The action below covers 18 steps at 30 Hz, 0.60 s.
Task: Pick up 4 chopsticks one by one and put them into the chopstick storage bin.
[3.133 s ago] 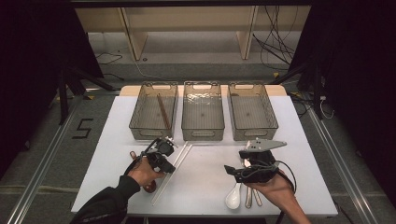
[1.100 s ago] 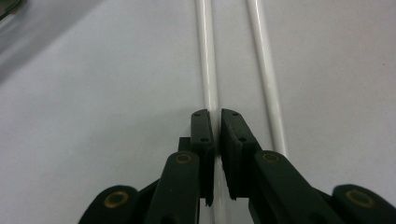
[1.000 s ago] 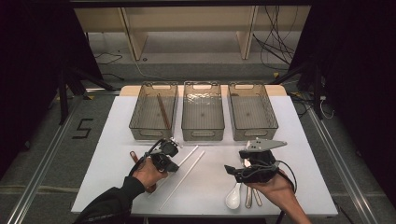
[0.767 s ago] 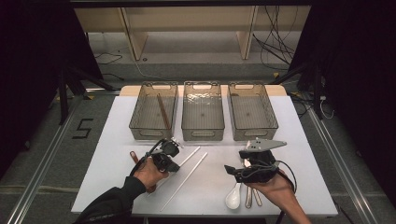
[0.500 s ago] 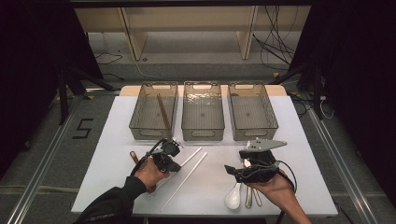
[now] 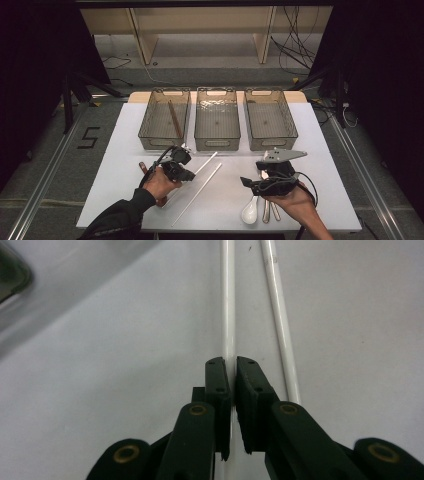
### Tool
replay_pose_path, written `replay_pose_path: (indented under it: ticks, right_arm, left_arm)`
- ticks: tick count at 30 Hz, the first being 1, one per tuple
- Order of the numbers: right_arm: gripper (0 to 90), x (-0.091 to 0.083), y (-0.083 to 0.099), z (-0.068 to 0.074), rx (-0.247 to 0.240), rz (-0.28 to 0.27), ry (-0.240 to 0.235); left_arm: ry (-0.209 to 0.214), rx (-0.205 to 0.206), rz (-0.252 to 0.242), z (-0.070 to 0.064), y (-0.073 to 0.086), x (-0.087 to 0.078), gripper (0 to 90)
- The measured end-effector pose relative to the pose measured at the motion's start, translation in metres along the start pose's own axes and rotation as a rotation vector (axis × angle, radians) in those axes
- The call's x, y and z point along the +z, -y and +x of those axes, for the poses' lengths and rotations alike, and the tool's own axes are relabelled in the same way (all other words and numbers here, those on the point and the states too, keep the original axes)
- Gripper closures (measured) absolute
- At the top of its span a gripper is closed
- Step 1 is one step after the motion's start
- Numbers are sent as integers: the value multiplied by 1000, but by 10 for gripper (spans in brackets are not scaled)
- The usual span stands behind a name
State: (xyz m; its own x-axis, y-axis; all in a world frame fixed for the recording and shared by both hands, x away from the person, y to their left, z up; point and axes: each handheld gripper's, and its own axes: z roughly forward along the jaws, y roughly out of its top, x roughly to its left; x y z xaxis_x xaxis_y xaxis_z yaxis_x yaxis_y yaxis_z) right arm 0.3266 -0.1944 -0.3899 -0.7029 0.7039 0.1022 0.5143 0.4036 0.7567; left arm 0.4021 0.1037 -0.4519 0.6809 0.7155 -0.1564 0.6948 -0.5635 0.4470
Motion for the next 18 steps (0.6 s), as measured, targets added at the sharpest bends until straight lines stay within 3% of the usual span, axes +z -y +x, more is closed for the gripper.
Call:
replay_pose_path:
  ticks: [14, 18]
  right_arm:
    - [273, 0, 0, 0, 0, -2, -1]
    - [273, 0, 0, 0, 0, -1, -1]
  left_arm:
    - [5, 12, -120, -5, -6, -20, 840]
    - [10, 17, -121, -4, -7, -25, 842]
